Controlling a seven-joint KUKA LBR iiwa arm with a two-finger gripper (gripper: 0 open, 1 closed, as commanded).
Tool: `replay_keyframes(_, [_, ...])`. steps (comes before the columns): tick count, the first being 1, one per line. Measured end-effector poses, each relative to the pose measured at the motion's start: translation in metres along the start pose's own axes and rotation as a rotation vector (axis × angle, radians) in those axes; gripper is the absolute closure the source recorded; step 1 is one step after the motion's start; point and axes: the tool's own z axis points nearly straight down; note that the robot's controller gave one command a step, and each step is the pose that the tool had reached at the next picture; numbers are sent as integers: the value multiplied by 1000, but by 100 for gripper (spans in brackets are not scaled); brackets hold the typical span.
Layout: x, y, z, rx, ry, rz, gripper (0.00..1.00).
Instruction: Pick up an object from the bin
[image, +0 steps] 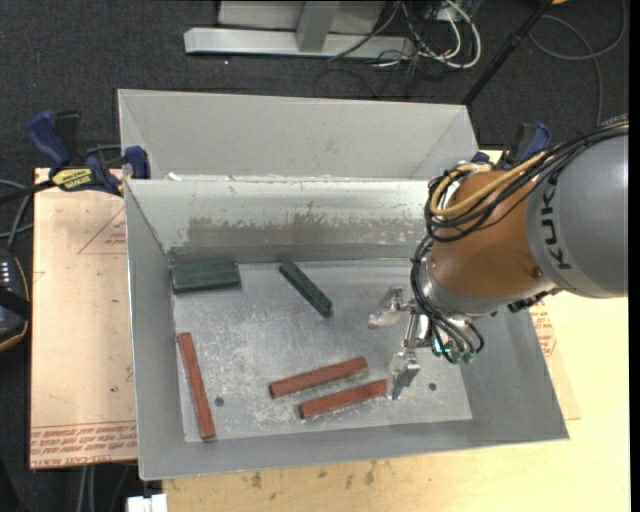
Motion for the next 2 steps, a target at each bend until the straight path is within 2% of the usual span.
replay_keyframes(1, [-2,0,-3,0,-7,0,0])
replay_keyframes(2, [-3,24,53,2,-24,-228,100])
